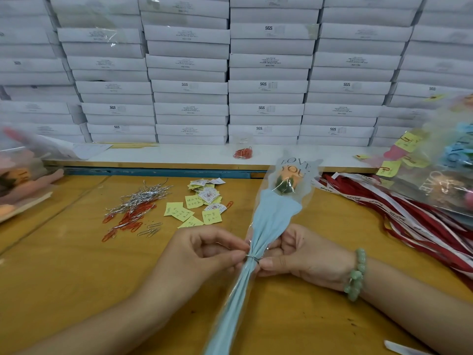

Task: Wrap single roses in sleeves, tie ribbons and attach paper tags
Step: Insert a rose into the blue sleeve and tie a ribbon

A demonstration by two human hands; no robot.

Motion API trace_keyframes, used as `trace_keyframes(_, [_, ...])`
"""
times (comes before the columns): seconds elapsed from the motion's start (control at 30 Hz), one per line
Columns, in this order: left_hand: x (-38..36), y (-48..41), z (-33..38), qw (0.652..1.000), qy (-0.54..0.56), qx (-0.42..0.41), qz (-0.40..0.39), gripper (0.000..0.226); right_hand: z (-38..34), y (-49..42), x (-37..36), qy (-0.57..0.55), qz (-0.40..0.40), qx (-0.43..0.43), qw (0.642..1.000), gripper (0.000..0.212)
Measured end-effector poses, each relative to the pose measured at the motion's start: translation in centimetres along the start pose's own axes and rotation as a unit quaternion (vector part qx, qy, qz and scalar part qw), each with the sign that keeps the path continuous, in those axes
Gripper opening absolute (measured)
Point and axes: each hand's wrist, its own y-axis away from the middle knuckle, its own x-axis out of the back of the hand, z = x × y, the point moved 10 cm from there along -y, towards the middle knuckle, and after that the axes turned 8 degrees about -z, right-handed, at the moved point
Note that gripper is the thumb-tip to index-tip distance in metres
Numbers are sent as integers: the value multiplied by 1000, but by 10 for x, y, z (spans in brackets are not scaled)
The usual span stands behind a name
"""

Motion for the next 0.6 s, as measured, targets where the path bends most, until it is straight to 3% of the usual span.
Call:
trace_keyframes(0.13, [1,-1,-10,999,20,34,-5,16,1,0,1,-15,7,-1,1000,32])
trace_keyframes(0.6, [-6,1,-15,999,-34,38,1,9,0,0,3,13,46,-4,999,26])
